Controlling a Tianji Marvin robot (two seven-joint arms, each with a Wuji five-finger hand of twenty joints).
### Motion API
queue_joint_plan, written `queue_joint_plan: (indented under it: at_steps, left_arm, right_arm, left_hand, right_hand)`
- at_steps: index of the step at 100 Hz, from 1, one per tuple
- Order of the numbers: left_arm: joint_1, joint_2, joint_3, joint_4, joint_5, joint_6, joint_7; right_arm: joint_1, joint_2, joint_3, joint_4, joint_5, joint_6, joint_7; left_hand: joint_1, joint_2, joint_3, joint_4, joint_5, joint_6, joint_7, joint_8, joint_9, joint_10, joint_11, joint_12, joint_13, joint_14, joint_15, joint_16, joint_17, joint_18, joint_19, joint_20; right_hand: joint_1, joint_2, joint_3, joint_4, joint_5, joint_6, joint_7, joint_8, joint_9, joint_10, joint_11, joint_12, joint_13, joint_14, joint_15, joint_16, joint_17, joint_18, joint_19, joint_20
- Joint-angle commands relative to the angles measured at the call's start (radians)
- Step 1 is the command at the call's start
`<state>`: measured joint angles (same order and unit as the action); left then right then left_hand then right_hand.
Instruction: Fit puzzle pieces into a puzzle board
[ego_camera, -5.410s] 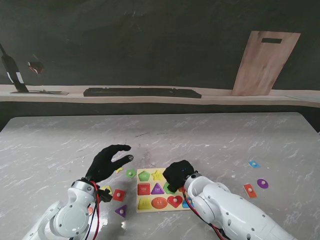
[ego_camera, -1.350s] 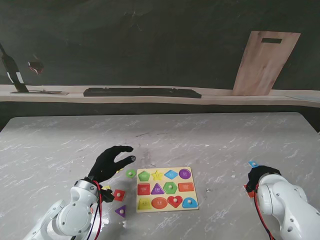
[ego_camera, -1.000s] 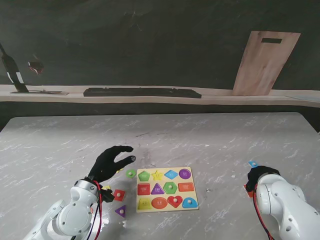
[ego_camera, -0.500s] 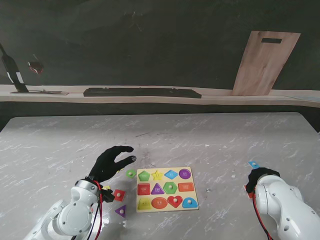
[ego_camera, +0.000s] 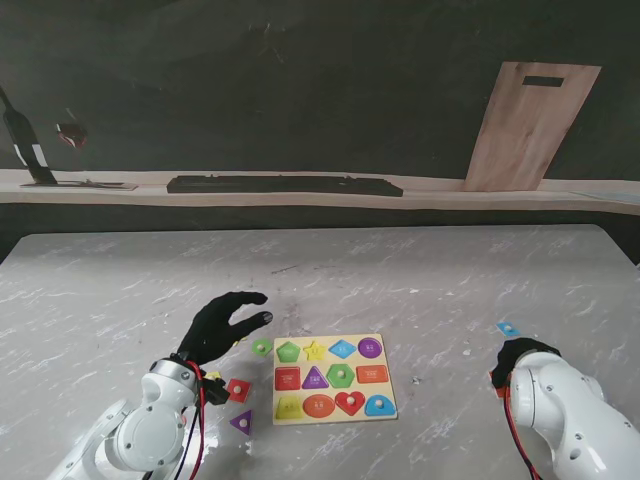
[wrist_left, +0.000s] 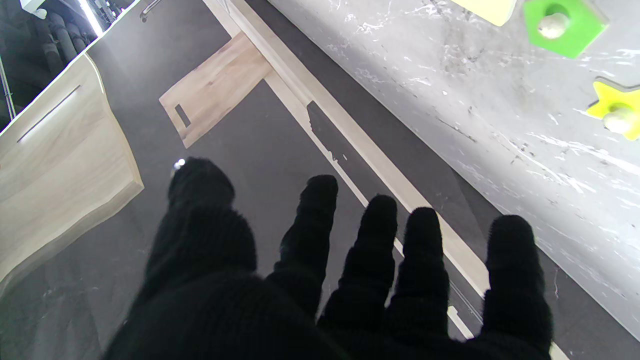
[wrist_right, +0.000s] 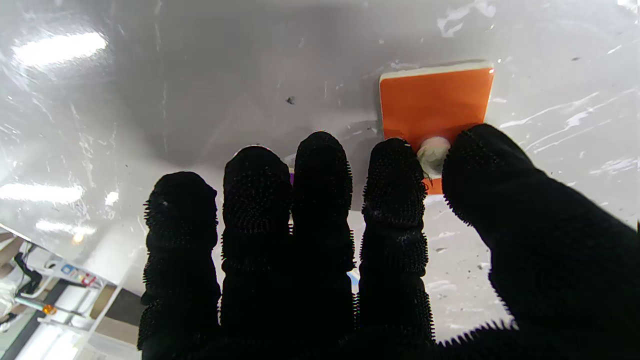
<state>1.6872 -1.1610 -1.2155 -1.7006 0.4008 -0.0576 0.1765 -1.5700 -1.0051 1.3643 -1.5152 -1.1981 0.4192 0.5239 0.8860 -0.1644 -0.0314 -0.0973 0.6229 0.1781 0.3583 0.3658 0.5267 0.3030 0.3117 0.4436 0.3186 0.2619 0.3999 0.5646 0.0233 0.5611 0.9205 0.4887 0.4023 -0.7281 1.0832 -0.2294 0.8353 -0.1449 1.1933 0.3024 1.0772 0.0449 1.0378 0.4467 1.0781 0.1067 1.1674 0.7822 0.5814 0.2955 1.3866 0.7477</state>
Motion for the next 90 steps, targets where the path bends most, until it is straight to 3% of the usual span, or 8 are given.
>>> queue_joint_plan:
  at_steps: [1,47,70,90]
  left_arm:
    - [0.002,-0.001,0.001,-0.004,-0.003,0.002,-0.001]
    - [0.003,-0.001,0.0,-0.004,-0.004,0.001,-0.002]
    - [0.006,-0.001,-0.004,-0.006,-0.003,0.0,0.0]
    - [0.01,-0.001,-0.009,-0.009,-0.001,-0.002,0.004]
  right_arm:
    - [-0.027,-0.005,0.002,0.007,-0.011,-0.012,-0.025]
    - [-0.099,-0.021,0.049,-0.114,-0.078,-0.242,-0.237]
    - [-0.053,-0.019,-0.029,-0.106,-0.059,-0.363,-0.343]
    - [0.004,-0.019,-0.132,-0.083,-0.029,-0.418,-0.396]
  left_hand:
    - [0.011,0.034,-0.011,0.022,0.011,-0.008,-0.01,-0.005,-0.006,-0.003,-0.01,-0.014,0.001,0.009,-0.007,0.002,-0.006,-0.171,-0.005,-0.009]
    - [0.011,0.035,-0.011,0.022,0.01,-0.008,-0.011,-0.004,-0.005,-0.006,-0.01,-0.014,0.002,0.009,-0.007,0.002,-0.006,-0.171,-0.006,-0.009]
    - [0.01,0.036,-0.011,0.022,0.009,-0.008,-0.011,-0.004,-0.006,-0.005,-0.01,-0.014,0.002,0.008,-0.007,0.002,-0.005,-0.171,-0.005,-0.009]
    - [0.011,0.035,-0.011,0.022,0.01,-0.007,-0.01,-0.004,-0.005,-0.004,-0.009,-0.014,0.001,0.009,-0.007,0.002,-0.006,-0.171,-0.005,-0.009]
  right_hand:
    - [0.074,-0.037,0.102,0.022,0.048,-0.112,-0.018,-0.02,0.05,0.002,0.014,-0.02,0.045,0.011,0.034,0.0,0.021,0.036,0.052,0.014]
    - [0.043,-0.148,0.181,0.051,0.099,-0.141,-0.006,-0.03,0.088,-0.012,0.025,-0.055,0.074,-0.004,0.04,0.002,0.044,0.023,0.061,0.008]
    - [0.034,-0.159,0.198,0.048,0.103,-0.15,0.0,-0.035,0.094,-0.018,0.027,-0.061,0.079,-0.009,0.04,0.003,0.05,0.02,0.061,0.006]
    - [0.031,-0.158,0.202,0.045,0.102,-0.154,0.002,-0.038,0.095,-0.021,0.028,-0.062,0.081,-0.015,0.038,0.004,0.053,0.016,0.061,0.005]
